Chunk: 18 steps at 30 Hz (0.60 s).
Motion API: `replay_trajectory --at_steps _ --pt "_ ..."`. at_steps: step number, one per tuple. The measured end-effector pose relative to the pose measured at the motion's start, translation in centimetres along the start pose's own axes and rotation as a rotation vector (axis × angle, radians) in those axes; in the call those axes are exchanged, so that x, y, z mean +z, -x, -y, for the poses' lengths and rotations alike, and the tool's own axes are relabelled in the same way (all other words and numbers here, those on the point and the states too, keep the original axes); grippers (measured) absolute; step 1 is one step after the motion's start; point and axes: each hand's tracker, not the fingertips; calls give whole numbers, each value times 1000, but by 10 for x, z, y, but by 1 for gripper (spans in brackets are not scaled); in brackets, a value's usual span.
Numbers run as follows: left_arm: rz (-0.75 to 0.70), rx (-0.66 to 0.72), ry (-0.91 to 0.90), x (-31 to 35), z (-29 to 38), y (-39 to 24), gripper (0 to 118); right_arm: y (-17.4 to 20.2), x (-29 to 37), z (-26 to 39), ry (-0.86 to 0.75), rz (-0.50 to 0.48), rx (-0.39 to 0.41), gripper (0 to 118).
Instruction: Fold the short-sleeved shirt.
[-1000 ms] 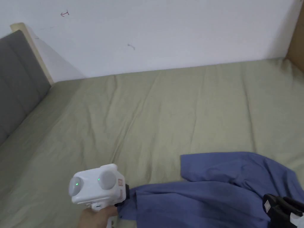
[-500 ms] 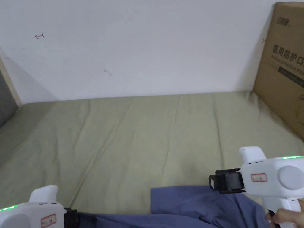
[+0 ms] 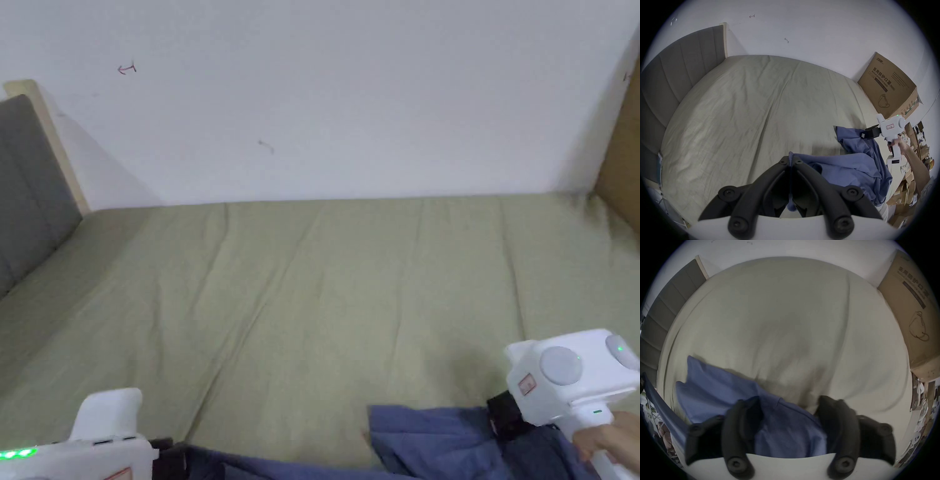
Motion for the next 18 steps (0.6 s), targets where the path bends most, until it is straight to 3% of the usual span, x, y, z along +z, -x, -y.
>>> replay_trajectory --at_steps 3,6,8,10,13,18 --pt "-12 4 -12 14 -1 0 0 9 6 4 3 -9 -1 6" --pt "-10 2 -33 32 -2 0 0 22 17 11 -8 48 44 6" --pt "-20 -19 -43 46 -5 -3 0 18 39 14 -52 37 -14 6" --pt "-27 -36 -73 62 -11 -4 0 7 73 14 -120 -49 -90 6" --pt "-35 -54 -134 89 -25 -6 0 -6 139 15 -257 -1 -99 6" --pt "-108 -113 -272 148 -55 -14 0 -39 259 26 -467 19 -210 6"
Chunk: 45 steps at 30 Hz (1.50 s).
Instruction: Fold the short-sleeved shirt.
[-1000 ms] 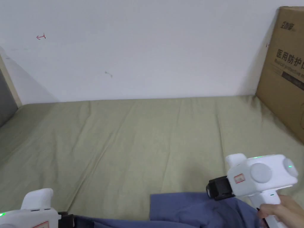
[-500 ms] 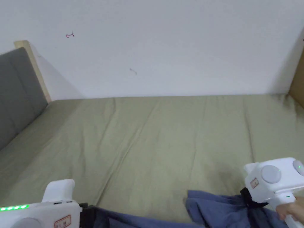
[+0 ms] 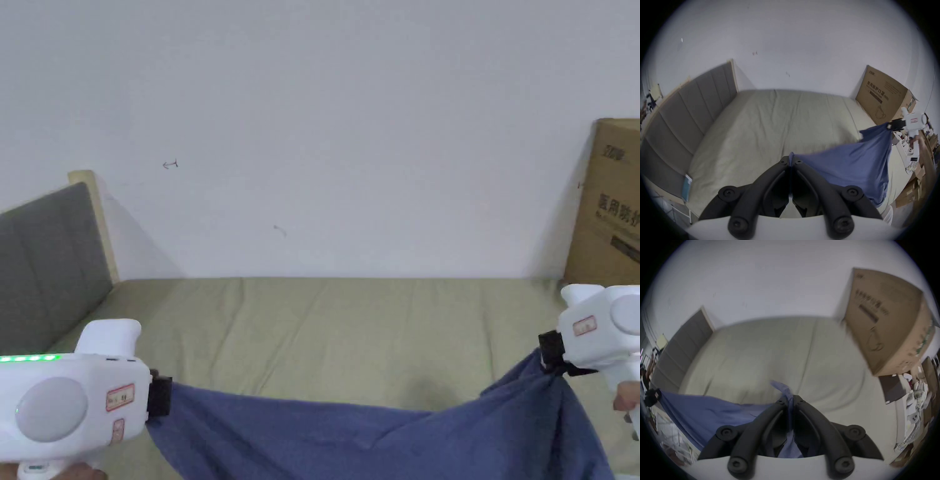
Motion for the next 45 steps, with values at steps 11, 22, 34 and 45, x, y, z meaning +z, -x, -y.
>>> replay_trajectory --at_steps 11,22,34,45 --pt "-41 -53 -284 106 -115 -3 0 -40 179 -64 -316 -33 -209 6" --pt "-162 -93 -386 114 -195 -1 0 -26 206 -123 -388 -88 -209 5" --pt "-253 -63 -426 24 -326 26 0 16 174 -273 -459 -61 -194 5" --pt "-295 -68 -563 -7 -392 38 0 38 164 -323 -544 -54 -182 5"
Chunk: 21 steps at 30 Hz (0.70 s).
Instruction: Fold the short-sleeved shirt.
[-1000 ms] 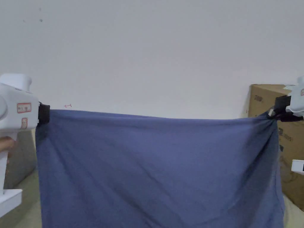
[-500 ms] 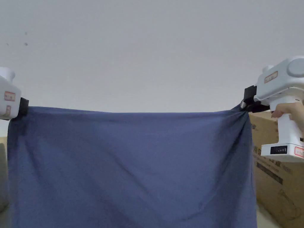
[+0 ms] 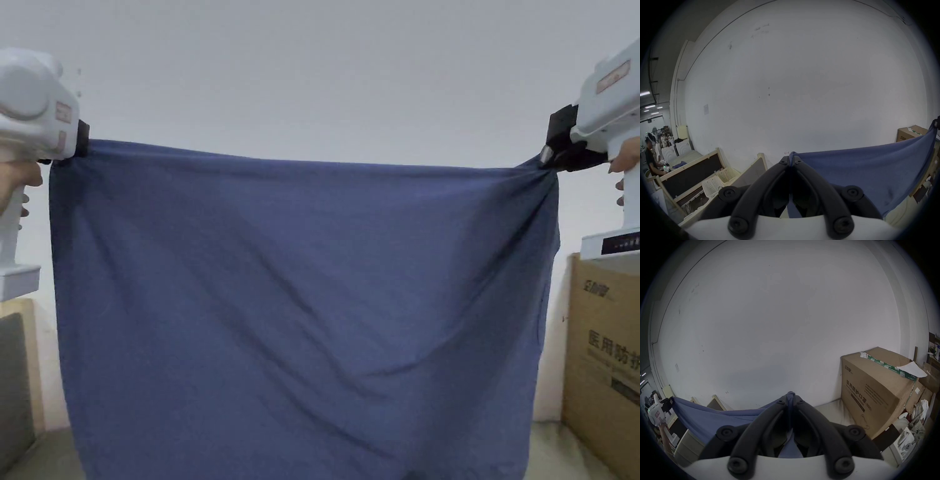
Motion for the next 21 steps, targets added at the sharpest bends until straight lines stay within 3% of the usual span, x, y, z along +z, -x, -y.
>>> replay_trajectory --at_steps 3,9,16,21 --pt "-11 -4 -12 -16 25 0 0 -5 -15 17 28 -7 6 5" --pt "31 -69 198 -63 128 -26 0 -28 -70 91 163 26 16 5" --pt "68 -85 510 -117 311 -80 0 -74 -161 246 427 110 19 5" --pt "70 -51 776 -127 435 -105 0 -118 -198 382 641 194 -66 5"
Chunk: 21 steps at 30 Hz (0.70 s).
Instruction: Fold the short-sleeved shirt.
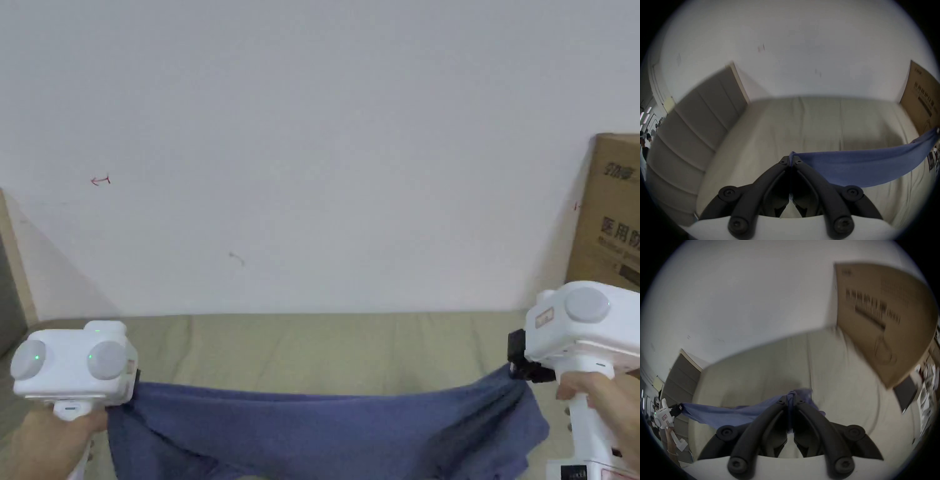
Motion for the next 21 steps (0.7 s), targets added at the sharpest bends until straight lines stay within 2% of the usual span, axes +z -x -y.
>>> replay_trajectory --at_steps 4,5,8,12,14,18,21 --pt "3 -11 135 -49 55 4 0 -28 -64 59 174 54 74 5" --pt "16 4 126 -51 66 9 0 -32 -69 69 189 81 76 5" --pt "30 13 141 -48 90 24 0 -42 -62 86 190 42 54 6" --pt "81 -22 91 -5 115 44 0 -45 -15 103 143 20 75 5" --pt "101 -28 62 28 134 50 0 -49 14 120 119 -20 82 5" --pt "92 -57 34 103 193 64 0 -51 83 186 86 1 124 5" --pt "104 -92 22 153 240 78 0 -61 130 244 80 -8 121 5"
